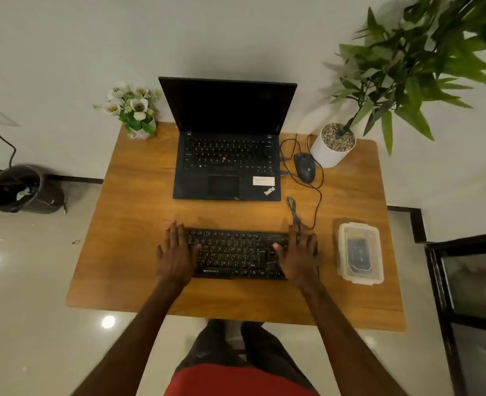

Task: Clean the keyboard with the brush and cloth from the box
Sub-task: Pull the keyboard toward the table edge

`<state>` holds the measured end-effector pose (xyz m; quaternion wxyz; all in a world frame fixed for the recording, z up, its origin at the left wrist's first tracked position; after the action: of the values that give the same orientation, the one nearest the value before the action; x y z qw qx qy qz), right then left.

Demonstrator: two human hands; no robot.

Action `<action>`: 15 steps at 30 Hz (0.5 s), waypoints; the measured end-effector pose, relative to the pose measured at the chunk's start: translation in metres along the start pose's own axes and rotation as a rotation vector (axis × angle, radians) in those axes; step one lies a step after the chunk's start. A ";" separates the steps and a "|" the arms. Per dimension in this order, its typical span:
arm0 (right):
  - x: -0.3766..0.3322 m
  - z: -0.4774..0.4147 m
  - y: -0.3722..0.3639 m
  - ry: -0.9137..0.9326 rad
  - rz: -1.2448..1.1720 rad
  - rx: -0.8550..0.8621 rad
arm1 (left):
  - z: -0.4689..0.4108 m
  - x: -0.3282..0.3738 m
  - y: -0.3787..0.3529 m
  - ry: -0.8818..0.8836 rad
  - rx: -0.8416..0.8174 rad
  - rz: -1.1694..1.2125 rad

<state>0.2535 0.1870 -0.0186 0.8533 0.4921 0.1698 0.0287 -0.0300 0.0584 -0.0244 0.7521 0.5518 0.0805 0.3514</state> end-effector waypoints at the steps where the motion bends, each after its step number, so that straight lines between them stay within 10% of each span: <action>1: 0.007 0.000 -0.003 -0.067 -0.021 -0.024 | 0.000 -0.008 -0.001 0.100 -0.019 0.065; 15: 0.029 -0.026 0.005 -0.218 -0.369 0.363 | -0.029 -0.042 -0.004 0.242 0.121 0.546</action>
<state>0.2736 0.2170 -0.0339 0.7551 0.5979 0.1663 -0.2111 -0.0740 0.0545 -0.0498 0.5804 0.5510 0.0388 0.5984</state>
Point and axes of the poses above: each hand's wrist, its own z-axis away from the middle knuckle, its own y-axis out of the back of the hand, x = y × z, the point moved 7 cm from there along -z, towards the middle knuckle, and after that the axes turned 6 degrees about y, right-handed, at the moved point
